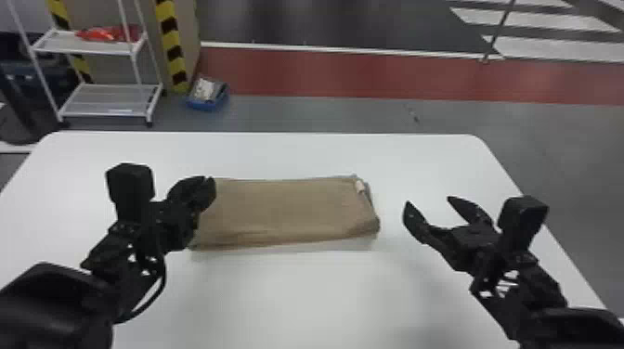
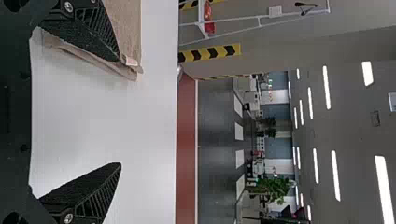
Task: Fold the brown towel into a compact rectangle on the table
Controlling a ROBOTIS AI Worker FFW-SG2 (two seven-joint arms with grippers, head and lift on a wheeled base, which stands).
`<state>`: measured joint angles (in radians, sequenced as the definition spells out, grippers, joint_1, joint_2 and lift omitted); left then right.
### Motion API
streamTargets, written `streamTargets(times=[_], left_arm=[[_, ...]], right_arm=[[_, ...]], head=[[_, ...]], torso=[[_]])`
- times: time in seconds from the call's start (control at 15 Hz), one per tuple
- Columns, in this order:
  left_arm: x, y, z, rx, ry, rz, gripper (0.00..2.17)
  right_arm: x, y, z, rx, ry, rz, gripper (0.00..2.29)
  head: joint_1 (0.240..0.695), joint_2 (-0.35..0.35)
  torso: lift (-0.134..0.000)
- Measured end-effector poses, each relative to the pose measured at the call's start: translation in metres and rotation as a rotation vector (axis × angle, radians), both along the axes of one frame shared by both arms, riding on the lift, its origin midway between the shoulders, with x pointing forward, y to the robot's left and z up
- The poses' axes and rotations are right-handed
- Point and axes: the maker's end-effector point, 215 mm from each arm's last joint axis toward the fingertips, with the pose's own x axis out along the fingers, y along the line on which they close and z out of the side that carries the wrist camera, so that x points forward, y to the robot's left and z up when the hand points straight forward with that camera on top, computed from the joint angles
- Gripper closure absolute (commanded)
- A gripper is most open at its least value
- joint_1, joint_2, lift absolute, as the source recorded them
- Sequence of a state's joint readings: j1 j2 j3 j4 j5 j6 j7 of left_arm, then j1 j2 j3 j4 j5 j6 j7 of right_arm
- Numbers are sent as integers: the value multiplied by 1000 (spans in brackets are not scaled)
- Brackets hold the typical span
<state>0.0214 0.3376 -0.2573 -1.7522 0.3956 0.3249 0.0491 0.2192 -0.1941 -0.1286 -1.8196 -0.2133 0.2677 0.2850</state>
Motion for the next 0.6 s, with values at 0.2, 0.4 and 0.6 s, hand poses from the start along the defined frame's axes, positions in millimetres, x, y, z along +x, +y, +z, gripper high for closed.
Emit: streamTargets(times=[0.2, 0.4, 0.6], left_arm=[[-2, -16, -14, 15, 28, -40, 1720], [-9, -30, -35, 20, 65, -60, 1720], [-11, -38, -51, 42, 90, -71, 1720]], right_arm=[[7, 6, -3, 7, 19, 12, 90], [14, 8, -23, -16, 76, 19, 90], [15, 16, -38, -14, 136, 41, 90]], head=[[695, -120], [695, -132], [695, -133]], torso=[[-123], [-123], [-123]])
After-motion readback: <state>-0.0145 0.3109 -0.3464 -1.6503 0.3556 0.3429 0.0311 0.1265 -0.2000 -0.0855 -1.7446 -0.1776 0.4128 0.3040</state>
